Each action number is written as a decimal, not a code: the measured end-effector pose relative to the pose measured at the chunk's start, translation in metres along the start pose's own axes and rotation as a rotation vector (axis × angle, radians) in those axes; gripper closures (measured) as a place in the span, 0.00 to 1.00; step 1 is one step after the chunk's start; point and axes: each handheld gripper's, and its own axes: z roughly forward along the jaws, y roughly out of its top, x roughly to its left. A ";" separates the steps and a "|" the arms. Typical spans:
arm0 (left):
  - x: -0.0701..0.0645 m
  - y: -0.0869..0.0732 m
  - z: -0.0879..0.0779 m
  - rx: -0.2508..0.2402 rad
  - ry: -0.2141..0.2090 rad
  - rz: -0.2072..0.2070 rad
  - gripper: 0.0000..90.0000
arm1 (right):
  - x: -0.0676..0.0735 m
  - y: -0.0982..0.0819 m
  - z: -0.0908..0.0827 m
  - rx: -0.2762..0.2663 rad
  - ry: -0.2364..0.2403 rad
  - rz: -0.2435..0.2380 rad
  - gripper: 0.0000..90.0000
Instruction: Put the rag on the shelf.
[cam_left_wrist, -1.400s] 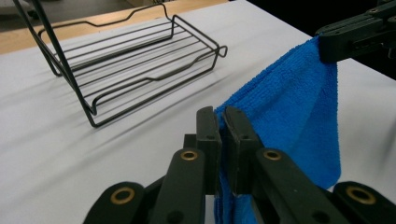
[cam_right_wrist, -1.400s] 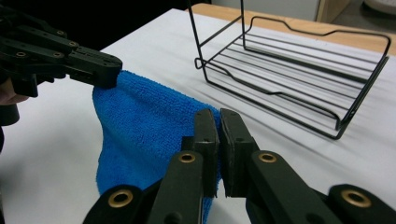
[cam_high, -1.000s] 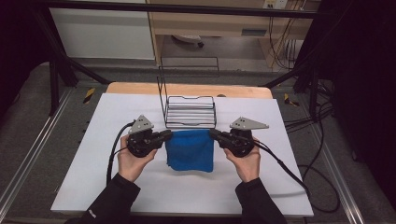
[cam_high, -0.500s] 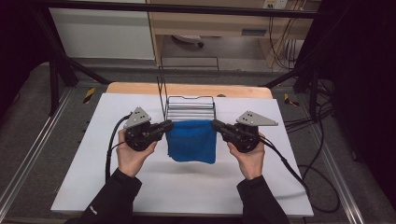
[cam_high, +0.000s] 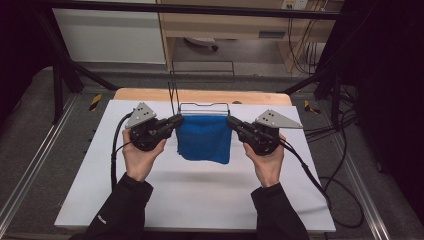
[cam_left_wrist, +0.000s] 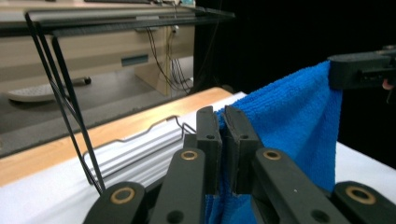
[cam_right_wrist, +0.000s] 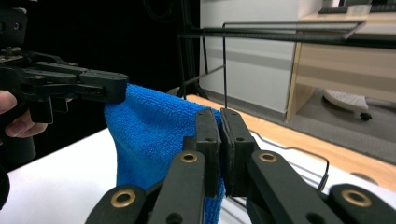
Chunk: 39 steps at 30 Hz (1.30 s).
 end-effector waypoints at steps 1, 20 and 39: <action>0.000 0.002 0.000 -0.006 0.001 -0.001 0.94 | 0.000 0.000 0.000 0.000 0.000 0.000 0.97; 0.007 0.027 -0.003 -0.127 0.029 -0.002 0.94 | 0.002 0.033 0.006 -0.087 -0.038 -0.063 0.97; 0.011 0.060 -0.004 -0.219 0.044 0.005 0.94 | 0.001 0.060 0.010 -0.168 -0.069 -0.085 0.97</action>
